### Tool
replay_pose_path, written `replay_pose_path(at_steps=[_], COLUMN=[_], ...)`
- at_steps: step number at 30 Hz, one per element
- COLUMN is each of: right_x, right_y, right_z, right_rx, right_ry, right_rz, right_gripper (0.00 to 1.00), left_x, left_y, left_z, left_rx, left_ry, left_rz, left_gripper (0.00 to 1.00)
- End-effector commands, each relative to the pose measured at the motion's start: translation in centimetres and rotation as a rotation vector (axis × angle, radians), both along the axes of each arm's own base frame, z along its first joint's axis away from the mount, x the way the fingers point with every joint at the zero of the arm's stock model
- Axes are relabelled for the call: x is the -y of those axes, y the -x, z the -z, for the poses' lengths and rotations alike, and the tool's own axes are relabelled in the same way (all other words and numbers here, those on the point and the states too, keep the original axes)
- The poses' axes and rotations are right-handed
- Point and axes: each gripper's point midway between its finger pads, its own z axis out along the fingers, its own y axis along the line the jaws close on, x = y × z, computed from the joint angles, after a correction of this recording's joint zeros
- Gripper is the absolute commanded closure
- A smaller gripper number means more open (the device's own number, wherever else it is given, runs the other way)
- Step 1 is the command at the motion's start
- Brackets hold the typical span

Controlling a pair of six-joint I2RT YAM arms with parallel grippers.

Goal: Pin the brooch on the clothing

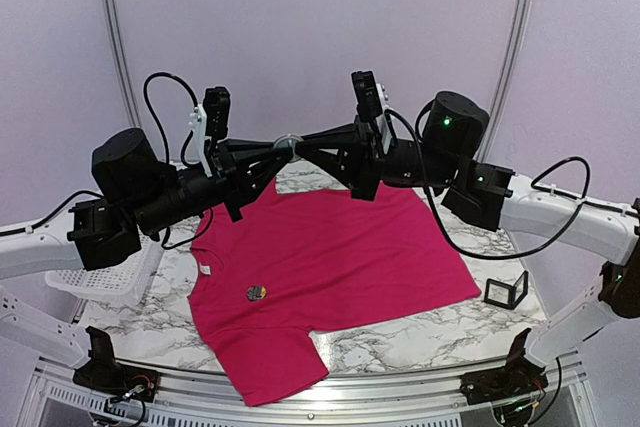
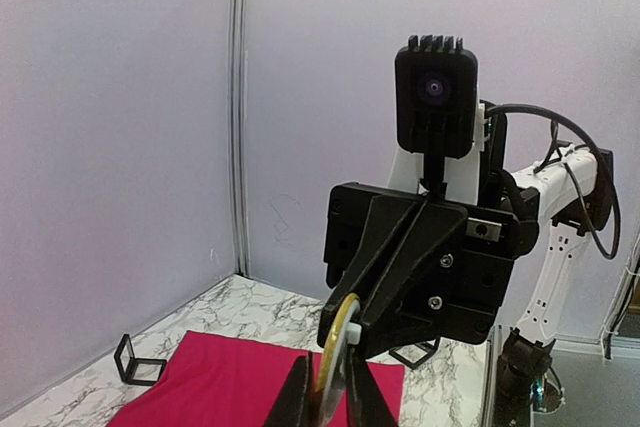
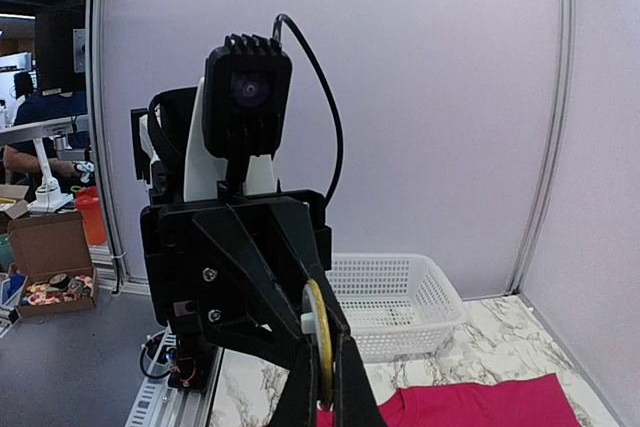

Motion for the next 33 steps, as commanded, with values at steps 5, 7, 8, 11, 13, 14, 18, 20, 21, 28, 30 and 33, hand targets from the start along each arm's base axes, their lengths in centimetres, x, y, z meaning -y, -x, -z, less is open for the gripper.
replay_pose_path(at_steps=[5, 7, 8, 11, 13, 14, 18, 20, 21, 28, 30, 33], right_x=[0.5, 0.4, 0.5, 0.6, 0.7, 0.8, 0.9, 1.0, 1.0, 0.8, 0.7, 0.7], right_y=[1.4, 1.3, 1.3, 1.1, 0.8, 0.7, 0.2, 0.0, -0.1, -0.4, -0.6, -0.6], right_z=[-1.1, -1.2, -1.2, -1.3, -1.3, -1.3, -1.3, -1.4, -1.4, -1.3, -1.2, -1.2], right_rx=[0.024, 0.025, 0.026, 0.025, 0.021, 0.015, 0.0, -0.001, -0.001, -0.012, -0.015, -0.016], right_ry=[-0.018, -0.018, -0.02, -0.018, -0.019, -0.019, -0.02, -0.022, -0.022, -0.019, -0.018, -0.017], right_rz=[-0.035, -0.035, -0.035, -0.017, -0.007, -0.004, 0.006, 0.01, 0.013, 0.016, 0.022, 0.027], right_gripper=[1.0, 1.0, 1.0, 1.0, 1.0, 1.0, 1.0, 1.0, 1.0, 1.0, 1.0, 1.0], left_x=[-1.1, -1.1, -1.2, -1.3, -1.4, -1.5, -1.7, -1.8, -1.8, -1.0, -0.5, -0.2], left_y=[-1.1, -1.1, -1.1, -1.0, -0.9, -0.9, -0.7, -0.9, -0.9, -0.8, -0.2, 0.2], left_z=[-1.3, -1.1, -1.1, -0.9, -0.7, -0.7, -0.6, -0.5, -0.4, -0.3, -0.6, -0.5], left_rx=[0.004, 0.002, 0.002, 0.007, 0.011, 0.012, 0.019, 0.016, 0.015, 0.055, 0.065, 0.07], left_ry=[0.044, 0.041, 0.04, 0.036, 0.031, 0.031, 0.027, 0.026, 0.025, -0.013, -0.017, -0.028], left_rz=[-0.064, -0.066, -0.066, -0.067, -0.069, -0.071, -0.067, -0.077, -0.081, -0.065, -0.024, 0.005], left_gripper=[1.0, 1.0, 0.98, 0.93, 0.9, 0.88, 0.82, 0.8, 0.78, 0.51, 0.46, 0.44])
